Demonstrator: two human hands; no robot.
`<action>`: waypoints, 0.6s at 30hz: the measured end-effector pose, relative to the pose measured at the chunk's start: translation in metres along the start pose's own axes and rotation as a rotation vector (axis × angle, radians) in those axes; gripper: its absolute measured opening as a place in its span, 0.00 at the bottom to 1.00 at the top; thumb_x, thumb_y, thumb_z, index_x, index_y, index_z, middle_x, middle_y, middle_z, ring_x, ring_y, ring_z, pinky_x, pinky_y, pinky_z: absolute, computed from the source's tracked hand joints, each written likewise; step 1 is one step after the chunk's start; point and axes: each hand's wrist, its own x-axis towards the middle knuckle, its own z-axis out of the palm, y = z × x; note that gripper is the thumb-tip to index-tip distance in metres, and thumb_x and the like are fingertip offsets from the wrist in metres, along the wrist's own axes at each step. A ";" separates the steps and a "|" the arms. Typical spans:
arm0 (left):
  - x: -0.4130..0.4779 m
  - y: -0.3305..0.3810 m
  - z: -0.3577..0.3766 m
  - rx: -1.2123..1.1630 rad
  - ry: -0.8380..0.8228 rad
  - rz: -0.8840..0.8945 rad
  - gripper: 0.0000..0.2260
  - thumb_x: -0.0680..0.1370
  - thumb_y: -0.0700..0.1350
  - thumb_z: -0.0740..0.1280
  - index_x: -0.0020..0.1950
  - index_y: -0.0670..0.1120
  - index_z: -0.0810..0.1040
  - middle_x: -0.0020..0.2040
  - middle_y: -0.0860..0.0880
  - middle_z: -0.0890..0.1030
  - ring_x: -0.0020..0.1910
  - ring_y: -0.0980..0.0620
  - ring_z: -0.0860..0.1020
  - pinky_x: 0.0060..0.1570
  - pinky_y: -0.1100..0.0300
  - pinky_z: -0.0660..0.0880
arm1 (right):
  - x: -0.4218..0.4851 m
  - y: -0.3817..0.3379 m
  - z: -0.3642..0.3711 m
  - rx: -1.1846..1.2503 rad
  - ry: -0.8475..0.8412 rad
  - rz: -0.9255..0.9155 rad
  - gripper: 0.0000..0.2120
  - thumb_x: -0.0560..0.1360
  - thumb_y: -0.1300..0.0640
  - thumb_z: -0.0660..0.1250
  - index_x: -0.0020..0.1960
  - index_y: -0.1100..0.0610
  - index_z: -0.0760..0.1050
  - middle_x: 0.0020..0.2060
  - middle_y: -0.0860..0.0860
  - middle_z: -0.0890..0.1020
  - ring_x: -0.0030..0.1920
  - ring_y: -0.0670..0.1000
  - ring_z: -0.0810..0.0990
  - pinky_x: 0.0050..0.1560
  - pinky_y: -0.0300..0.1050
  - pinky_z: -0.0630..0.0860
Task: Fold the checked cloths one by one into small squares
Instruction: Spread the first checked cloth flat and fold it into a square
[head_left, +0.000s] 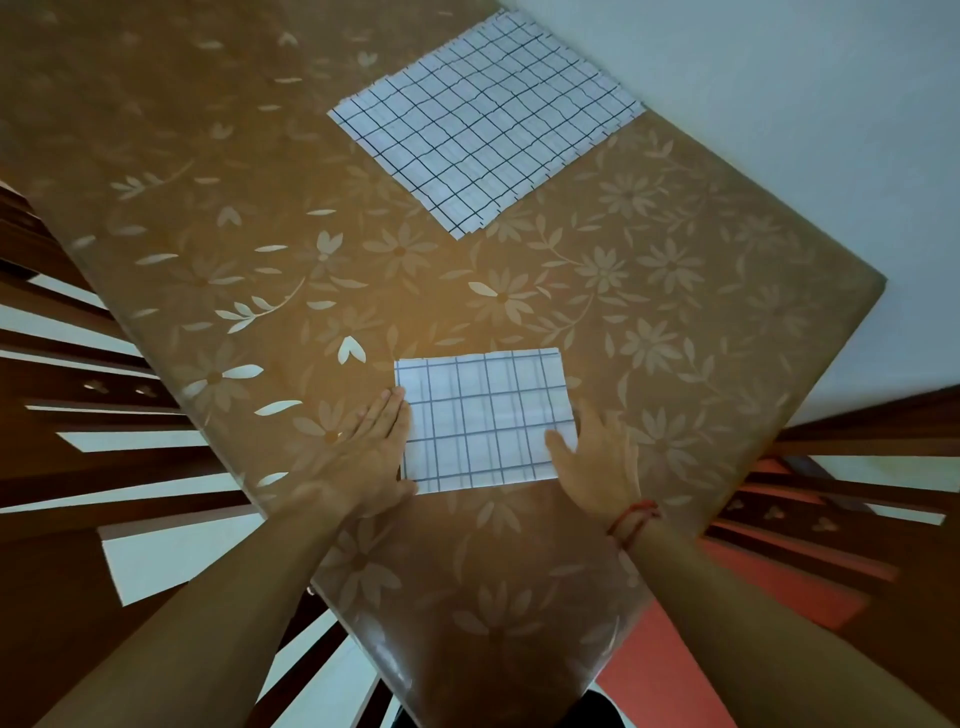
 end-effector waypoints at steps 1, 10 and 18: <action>0.000 0.000 0.000 -0.004 -0.001 -0.003 0.45 0.78 0.58 0.63 0.78 0.42 0.34 0.77 0.47 0.30 0.75 0.52 0.31 0.76 0.52 0.38 | 0.010 -0.003 -0.001 0.094 -0.003 0.068 0.15 0.71 0.43 0.60 0.53 0.49 0.73 0.44 0.47 0.78 0.47 0.52 0.76 0.51 0.51 0.74; 0.000 -0.002 0.001 -0.025 0.014 0.011 0.45 0.78 0.58 0.64 0.78 0.42 0.35 0.77 0.47 0.30 0.75 0.52 0.31 0.76 0.53 0.37 | 0.053 -0.021 -0.017 0.387 -0.093 0.398 0.15 0.75 0.51 0.61 0.40 0.62 0.76 0.32 0.52 0.72 0.31 0.49 0.69 0.30 0.42 0.65; 0.000 -0.003 0.002 -0.024 0.034 0.013 0.45 0.77 0.58 0.64 0.78 0.42 0.35 0.77 0.47 0.30 0.75 0.52 0.31 0.76 0.53 0.37 | 0.062 -0.019 -0.022 0.688 -0.295 0.567 0.16 0.66 0.43 0.71 0.37 0.54 0.72 0.29 0.51 0.72 0.30 0.50 0.71 0.31 0.42 0.70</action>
